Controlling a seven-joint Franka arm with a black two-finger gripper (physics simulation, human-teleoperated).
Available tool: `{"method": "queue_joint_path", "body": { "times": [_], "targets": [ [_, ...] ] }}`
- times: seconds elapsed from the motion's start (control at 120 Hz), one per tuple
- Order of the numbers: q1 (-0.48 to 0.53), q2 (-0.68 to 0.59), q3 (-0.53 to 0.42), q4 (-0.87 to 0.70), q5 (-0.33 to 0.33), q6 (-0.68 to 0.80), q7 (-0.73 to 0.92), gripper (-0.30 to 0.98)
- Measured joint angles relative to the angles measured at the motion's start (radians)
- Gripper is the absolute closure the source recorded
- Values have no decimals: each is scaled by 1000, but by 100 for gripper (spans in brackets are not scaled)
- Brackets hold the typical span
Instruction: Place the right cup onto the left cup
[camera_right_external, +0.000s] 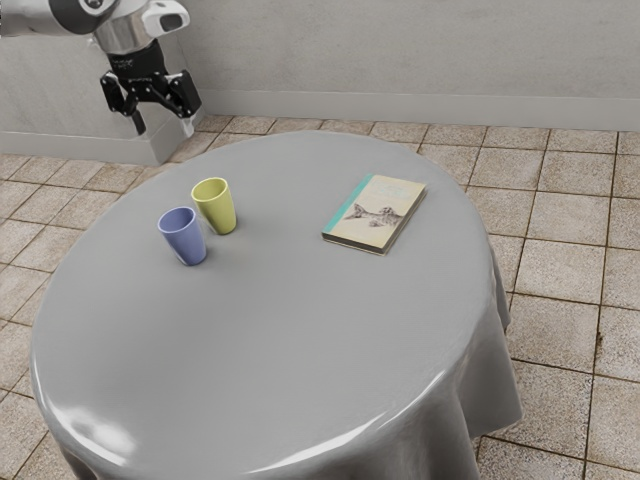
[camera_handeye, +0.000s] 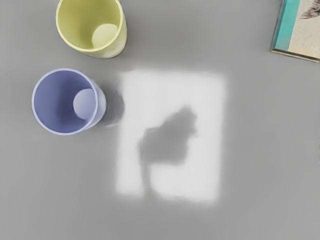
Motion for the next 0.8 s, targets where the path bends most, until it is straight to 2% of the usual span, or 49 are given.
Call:
{"method": "queue_joint_path", "body": {
  "times": [0.133,0.217,0.508,0.8],
  "targets": [
    [24,32,3,2,5,46,31,2],
    [39,114,8,9,3,95,47,2],
    [79,307,11,24,-69,268,61,2],
    [88,407,31,53,-112,389,35,2]
  ]
}}
